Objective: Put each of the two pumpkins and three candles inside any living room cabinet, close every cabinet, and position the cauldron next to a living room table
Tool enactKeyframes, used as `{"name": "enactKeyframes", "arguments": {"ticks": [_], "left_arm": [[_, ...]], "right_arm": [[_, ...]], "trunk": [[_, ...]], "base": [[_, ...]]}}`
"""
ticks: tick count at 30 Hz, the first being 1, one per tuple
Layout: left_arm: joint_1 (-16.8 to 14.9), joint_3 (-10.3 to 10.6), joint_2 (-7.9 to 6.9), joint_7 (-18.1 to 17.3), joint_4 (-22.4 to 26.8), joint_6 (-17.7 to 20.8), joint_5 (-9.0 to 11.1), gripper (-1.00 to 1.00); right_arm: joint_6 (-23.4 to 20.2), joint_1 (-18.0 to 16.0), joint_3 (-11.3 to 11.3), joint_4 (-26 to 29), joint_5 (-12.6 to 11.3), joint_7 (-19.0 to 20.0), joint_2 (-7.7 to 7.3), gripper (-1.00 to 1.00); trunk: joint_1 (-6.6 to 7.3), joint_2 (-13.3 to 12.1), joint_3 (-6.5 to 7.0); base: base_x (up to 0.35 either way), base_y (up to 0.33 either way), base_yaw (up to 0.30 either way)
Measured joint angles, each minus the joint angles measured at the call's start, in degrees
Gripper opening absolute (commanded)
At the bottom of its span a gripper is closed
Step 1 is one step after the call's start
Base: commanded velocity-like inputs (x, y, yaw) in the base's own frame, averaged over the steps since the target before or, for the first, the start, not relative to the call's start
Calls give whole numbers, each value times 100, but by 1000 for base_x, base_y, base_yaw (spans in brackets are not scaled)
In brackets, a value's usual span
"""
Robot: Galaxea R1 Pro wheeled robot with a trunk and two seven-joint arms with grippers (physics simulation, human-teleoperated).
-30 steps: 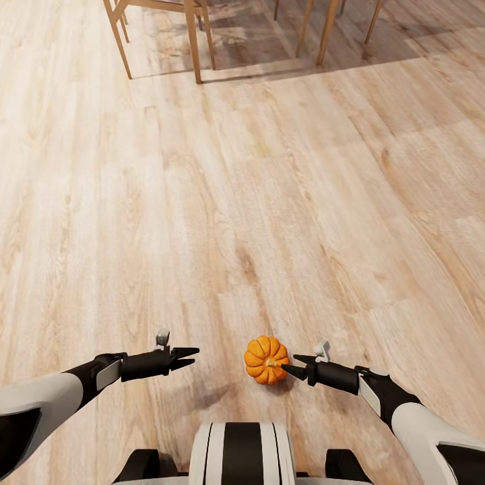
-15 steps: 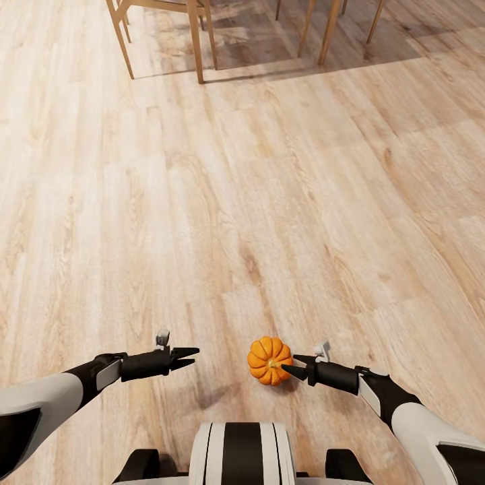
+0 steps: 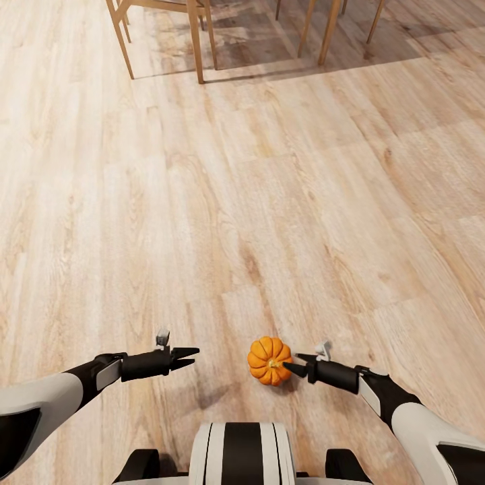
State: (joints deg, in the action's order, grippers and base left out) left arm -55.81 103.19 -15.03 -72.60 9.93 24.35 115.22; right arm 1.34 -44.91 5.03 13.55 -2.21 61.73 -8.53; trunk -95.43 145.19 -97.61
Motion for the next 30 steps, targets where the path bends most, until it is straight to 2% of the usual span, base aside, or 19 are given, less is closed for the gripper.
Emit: {"name": "enactKeyframes", "arguments": {"ticks": [3, 7, 30], "left_arm": [[0, 0, 0, 0, 0, 0, 0, 100], [0, 0, 0, 0, 0, 0, 0, 100], [0, 2, 3, 4, 0, 0, -1, 100]], "right_arm": [[5, 0, -19, 5, 1, -388, 0, 100], [4, 0, -27, 7, 9, -560, 0, 100], [9, 1, -93, 62, 25, -747, 9, 100]], "trunk": [[0, 0, 0], [0, 0, 0], [1, 0, 0]], "base": [[0, 0, 0], [0, 0, 0], [0, 0, 0]]}}
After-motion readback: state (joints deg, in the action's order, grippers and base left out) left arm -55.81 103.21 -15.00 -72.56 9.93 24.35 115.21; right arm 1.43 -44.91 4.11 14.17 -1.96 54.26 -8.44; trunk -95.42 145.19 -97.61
